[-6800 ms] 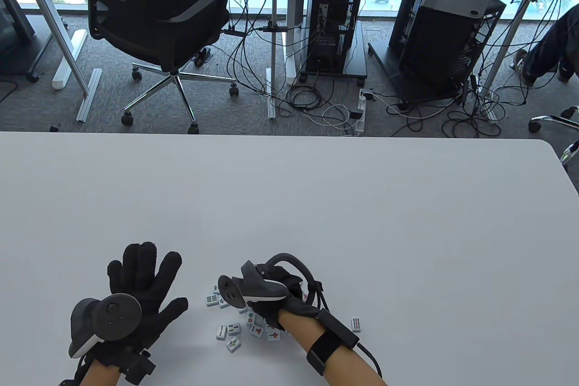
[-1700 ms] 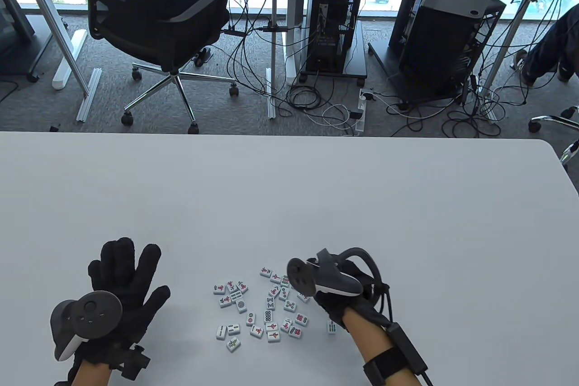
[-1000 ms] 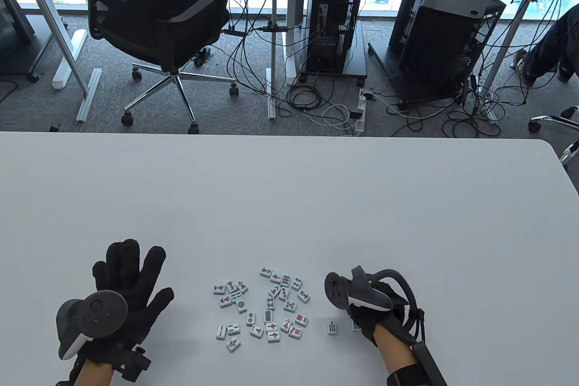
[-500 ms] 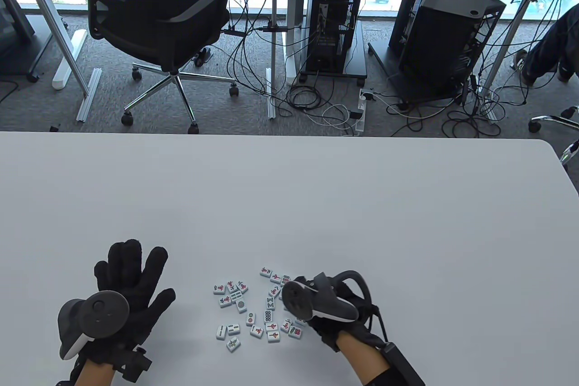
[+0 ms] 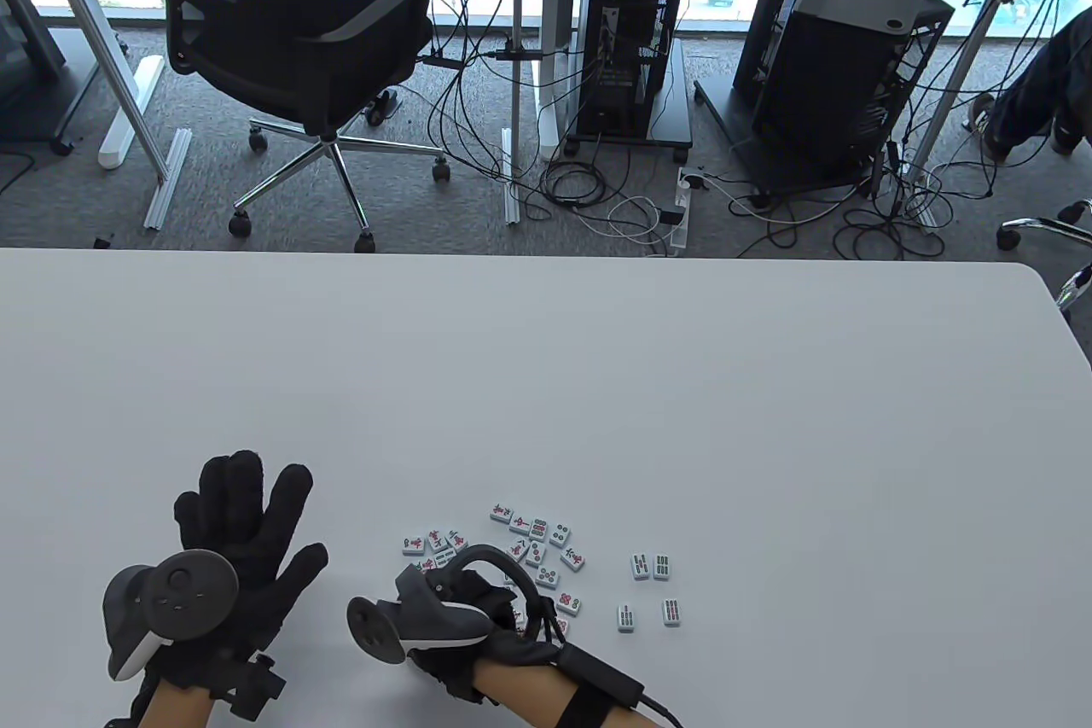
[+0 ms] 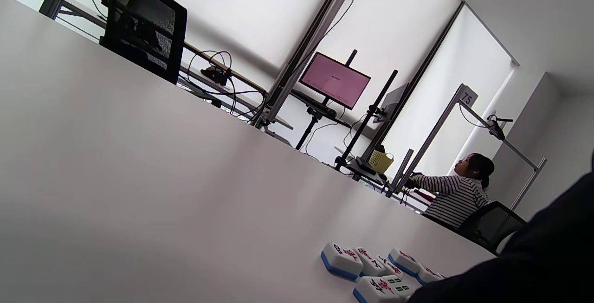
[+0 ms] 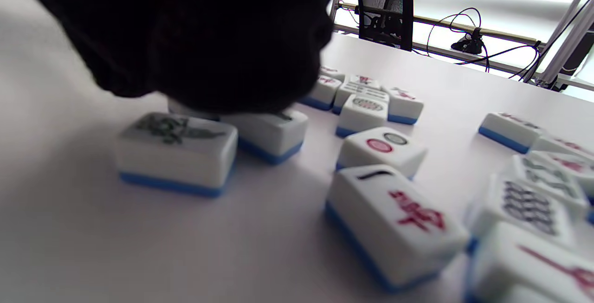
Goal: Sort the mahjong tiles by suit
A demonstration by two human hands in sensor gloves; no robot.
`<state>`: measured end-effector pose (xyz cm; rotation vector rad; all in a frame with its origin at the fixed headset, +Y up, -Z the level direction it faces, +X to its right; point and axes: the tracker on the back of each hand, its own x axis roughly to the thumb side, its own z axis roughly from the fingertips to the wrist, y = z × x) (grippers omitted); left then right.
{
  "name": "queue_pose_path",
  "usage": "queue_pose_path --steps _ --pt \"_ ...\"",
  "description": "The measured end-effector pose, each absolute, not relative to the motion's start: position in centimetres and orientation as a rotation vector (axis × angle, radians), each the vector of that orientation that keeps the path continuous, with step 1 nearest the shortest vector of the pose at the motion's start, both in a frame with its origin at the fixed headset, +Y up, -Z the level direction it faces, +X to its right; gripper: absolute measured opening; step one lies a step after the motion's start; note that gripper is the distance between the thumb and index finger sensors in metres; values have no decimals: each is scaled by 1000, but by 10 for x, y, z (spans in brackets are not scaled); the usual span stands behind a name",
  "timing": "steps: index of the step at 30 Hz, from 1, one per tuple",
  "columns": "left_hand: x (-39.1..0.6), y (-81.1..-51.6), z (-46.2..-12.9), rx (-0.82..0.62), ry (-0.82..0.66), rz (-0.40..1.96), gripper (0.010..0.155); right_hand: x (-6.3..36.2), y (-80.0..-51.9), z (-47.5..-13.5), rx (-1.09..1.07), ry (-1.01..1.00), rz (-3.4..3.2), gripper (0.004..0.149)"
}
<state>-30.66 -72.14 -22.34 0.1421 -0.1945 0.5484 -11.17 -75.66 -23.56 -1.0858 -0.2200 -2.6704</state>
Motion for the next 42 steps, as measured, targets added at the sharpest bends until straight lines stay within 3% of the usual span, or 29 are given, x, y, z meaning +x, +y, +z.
queue_pose_path --steps 9,13,20,25,32,35,42 --pt "-306 -722 -223 136 -196 544 76 -124 -766 -239 -1066 -333 -2696 60" --pt "-307 -722 -223 137 -195 545 76 -112 -756 -247 -1134 -324 -2810 60" --pt "-307 -722 -223 132 -195 542 76 -46 -697 -285 -1047 -120 -3068 60" --pt "-306 -722 -223 132 -196 538 76 13 -680 -317 -852 4 -3046 59" --pt "-306 -722 -224 128 -195 535 76 82 -720 -352 -632 -217 -2917 58" --pt "-305 -722 -224 126 -197 531 76 94 -741 -356 -588 -294 -2896 58" --pt "-305 -722 -224 119 -195 528 76 98 -762 -362 -520 -373 -2821 54"
